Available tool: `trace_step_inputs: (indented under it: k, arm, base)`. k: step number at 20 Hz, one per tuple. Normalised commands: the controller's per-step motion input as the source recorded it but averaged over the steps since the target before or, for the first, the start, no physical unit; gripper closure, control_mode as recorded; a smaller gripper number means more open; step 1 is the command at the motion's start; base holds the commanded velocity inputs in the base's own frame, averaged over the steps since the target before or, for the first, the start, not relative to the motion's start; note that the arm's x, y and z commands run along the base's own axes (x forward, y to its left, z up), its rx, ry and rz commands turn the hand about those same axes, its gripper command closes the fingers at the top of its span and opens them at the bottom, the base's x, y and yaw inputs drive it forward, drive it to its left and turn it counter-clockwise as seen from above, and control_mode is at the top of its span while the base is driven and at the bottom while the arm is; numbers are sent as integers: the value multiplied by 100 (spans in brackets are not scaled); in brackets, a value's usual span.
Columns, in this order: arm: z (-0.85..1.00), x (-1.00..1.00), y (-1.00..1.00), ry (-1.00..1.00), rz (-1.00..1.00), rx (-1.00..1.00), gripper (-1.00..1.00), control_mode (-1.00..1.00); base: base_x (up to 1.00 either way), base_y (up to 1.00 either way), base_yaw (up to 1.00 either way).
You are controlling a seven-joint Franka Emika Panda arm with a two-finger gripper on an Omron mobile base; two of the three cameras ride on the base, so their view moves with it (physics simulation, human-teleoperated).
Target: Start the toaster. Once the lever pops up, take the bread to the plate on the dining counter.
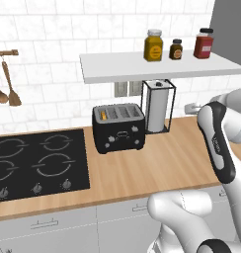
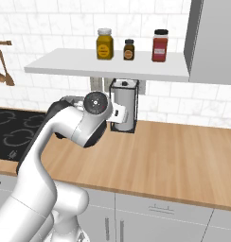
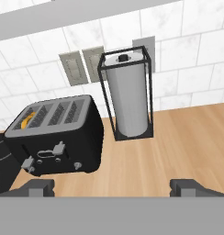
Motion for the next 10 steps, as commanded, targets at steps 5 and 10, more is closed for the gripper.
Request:
trace_step_inputs:
  k: [5,10]
  arm:
    - [0,0,0,0,0,0,-100,-100]
    - [0,0,0,0,0,0,-100,-100]
  base:
    - [0,0,0]
    - [0,0,0]
